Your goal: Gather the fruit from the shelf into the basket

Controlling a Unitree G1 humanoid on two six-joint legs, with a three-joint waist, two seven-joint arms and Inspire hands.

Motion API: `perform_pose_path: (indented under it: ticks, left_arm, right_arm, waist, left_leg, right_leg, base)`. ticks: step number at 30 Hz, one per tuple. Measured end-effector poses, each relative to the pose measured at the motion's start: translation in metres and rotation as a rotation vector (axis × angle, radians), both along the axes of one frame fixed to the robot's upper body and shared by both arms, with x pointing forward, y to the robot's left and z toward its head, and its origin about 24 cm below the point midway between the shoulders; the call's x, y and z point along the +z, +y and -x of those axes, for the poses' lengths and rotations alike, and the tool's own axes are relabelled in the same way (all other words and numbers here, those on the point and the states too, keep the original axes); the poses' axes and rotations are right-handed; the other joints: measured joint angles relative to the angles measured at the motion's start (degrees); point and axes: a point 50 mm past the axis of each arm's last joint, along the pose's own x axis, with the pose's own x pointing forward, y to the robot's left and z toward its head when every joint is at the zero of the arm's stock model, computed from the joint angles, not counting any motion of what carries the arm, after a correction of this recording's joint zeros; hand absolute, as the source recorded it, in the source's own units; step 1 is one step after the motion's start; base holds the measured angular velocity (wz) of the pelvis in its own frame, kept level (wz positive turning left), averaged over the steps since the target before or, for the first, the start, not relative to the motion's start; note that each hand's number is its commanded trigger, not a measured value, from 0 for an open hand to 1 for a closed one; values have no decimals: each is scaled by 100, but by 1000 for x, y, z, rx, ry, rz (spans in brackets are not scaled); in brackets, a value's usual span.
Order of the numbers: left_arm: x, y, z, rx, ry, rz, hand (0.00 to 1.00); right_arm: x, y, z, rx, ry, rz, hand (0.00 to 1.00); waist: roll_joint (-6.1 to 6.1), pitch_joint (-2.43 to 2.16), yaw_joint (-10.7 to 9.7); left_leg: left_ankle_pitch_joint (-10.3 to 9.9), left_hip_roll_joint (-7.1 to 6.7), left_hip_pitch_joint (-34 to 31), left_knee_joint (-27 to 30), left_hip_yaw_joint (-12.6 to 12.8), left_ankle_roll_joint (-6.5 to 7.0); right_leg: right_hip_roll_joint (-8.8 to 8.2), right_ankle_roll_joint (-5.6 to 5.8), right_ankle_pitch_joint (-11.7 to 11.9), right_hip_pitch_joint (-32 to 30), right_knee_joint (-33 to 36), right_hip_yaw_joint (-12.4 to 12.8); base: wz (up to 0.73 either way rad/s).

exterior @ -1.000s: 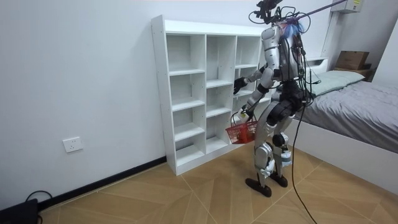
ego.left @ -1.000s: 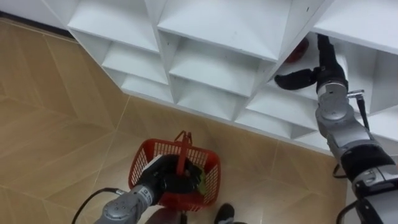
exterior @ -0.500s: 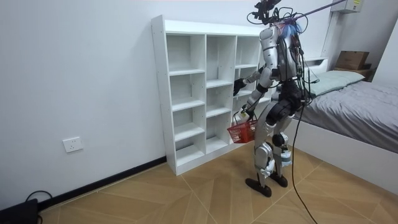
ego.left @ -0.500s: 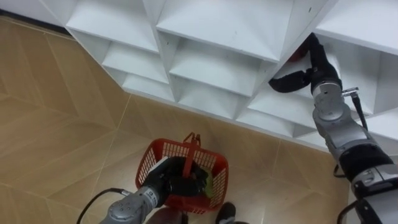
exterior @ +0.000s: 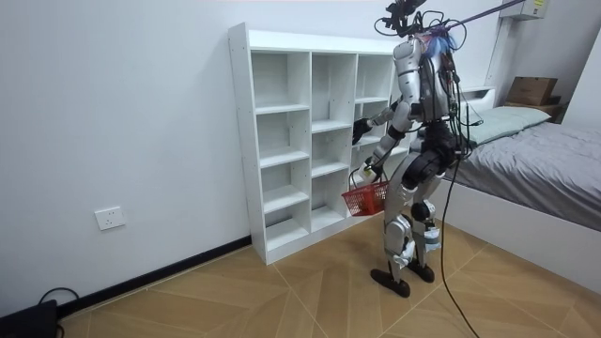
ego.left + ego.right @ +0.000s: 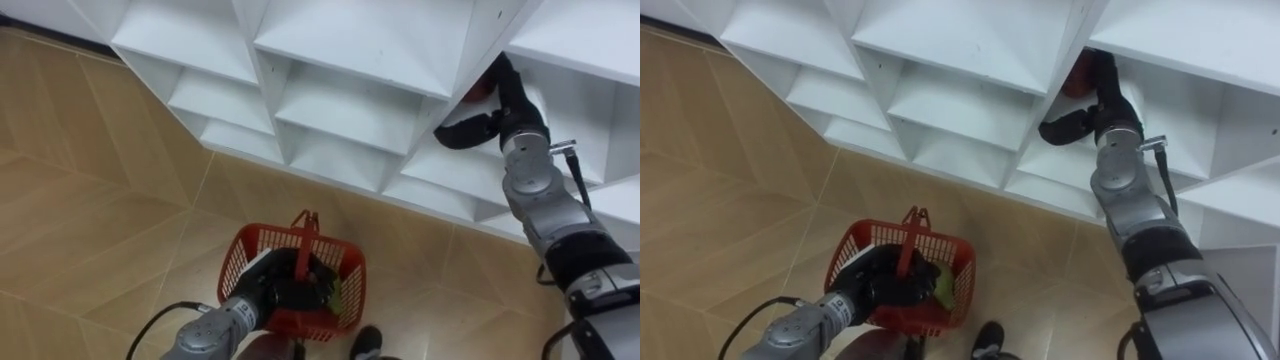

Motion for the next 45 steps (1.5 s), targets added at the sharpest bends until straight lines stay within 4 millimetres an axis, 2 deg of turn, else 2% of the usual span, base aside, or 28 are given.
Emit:
perform_pose_path:
  ticks: [18,19,20,21,22,23,32,45]
  left_arm:
    - [0,-7,0,7,1,11,100]
    - [0,-7,0,7,1,13,100]
    - [0,-8,0,7,1,13,100]
    - [0,-8,0,7,1,13,100]
    - [0,-8,0,7,1,13,100]
    - [0,-8,0,7,1,13,100]
    - [0,-9,1,6,1,16,100]
    - [-1,-10,2,-3,4,15,100]
  right_arm:
    - [1,-1,0,-24,-23,42,0]
    - [1,-1,0,-24,-23,42,8]
    - [1,-1,0,-24,-23,42,51]
    - [2,-1,0,-24,-23,42,73]
    - [2,-1,0,-24,-23,42,91]
    - [2,-1,0,-24,-24,42,100]
    - [4,2,-1,-10,-34,124,100]
    - [3,-1,0,-36,-16,149,100]
  waist:
    - [44,-3,46]
    - [43,-3,46]
    - [43,-3,45]
    - [43,-3,45]
    - [43,-3,45]
    - [43,-3,45]
    - [42,-2,23]
    - [42,-3,17]
  left_leg:
    - [4,0,9,0,-10,-1]
    - [4,0,9,0,-11,-1]
    - [4,0,9,0,-11,-1]
    - [4,0,9,0,-11,-1]
    - [4,0,9,0,-10,-1]
    - [4,0,8,0,-10,-1]
    - [4,-1,8,1,-9,-1]
    - [6,3,11,5,-5,-4]
  right_leg:
    - [1,0,0,16,-8,-15]
    - [1,0,0,16,-8,-15]
    - [1,0,0,16,-8,-15]
    - [1,0,0,16,-8,-15]
    - [1,0,0,16,-7,-15]
    - [0,0,0,16,-8,-15]
    - [1,0,0,16,-5,-10]
    - [4,0,0,16,-8,-8]
  base:
    - [0]
    - [0]
    - [0]
    - [0]
    - [0]
    - [0]
    - [0]
    - [0]
